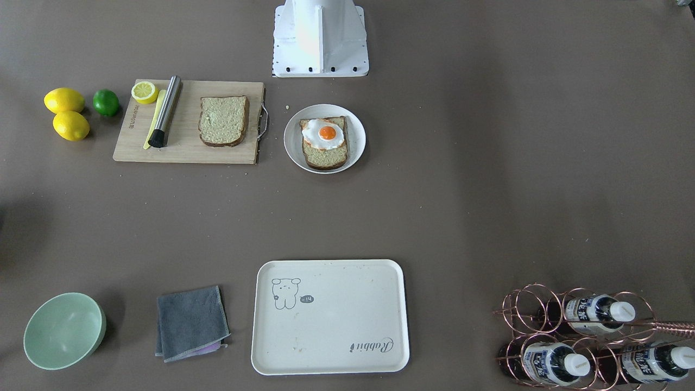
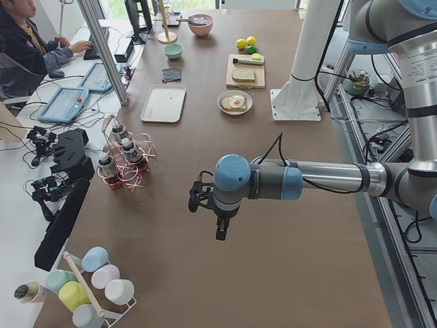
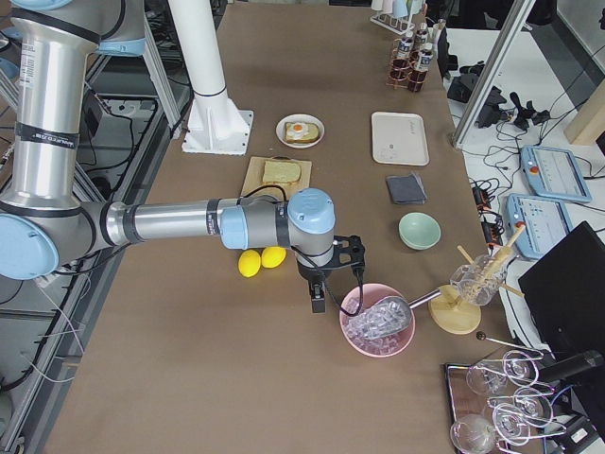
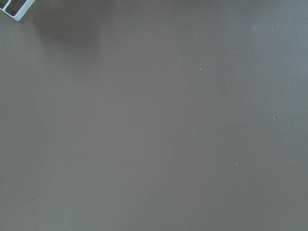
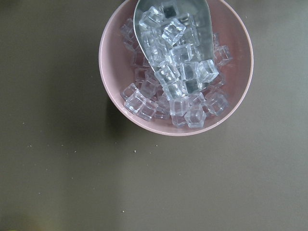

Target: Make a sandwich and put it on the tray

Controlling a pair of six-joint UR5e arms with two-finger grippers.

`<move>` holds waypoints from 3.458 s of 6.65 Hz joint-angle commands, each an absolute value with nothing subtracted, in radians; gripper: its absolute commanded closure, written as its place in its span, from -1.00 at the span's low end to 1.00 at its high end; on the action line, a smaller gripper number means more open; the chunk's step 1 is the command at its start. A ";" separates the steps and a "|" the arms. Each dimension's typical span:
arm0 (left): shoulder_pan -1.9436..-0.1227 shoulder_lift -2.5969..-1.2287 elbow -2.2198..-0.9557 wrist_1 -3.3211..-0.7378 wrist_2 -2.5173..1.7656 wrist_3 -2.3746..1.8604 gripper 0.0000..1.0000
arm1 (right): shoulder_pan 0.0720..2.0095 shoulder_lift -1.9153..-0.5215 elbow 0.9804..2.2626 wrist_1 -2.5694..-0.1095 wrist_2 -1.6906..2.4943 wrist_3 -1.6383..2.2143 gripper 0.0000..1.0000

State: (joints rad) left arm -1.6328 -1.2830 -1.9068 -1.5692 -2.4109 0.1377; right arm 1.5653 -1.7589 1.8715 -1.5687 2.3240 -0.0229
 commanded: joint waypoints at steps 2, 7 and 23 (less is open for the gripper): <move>-1.634 -1.292 -1.919 -1.571 -2.407 0.138 -0.97 | 1.566 -1.756 1.884 -1.555 2.335 -0.029 -1.00; -1.632 -1.293 -1.914 -1.598 -2.408 0.130 -0.97 | 1.566 -1.763 1.899 -1.562 2.341 -0.023 -1.00; -1.628 -1.249 -1.986 -1.606 -2.414 0.135 -0.97 | 1.534 -1.778 1.937 -1.606 2.443 -0.023 -1.00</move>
State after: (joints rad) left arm -1.6296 -1.2713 -1.9448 -1.6057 -2.4130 0.1333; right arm 1.5483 -1.7753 1.9257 -1.6076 2.4118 -0.0230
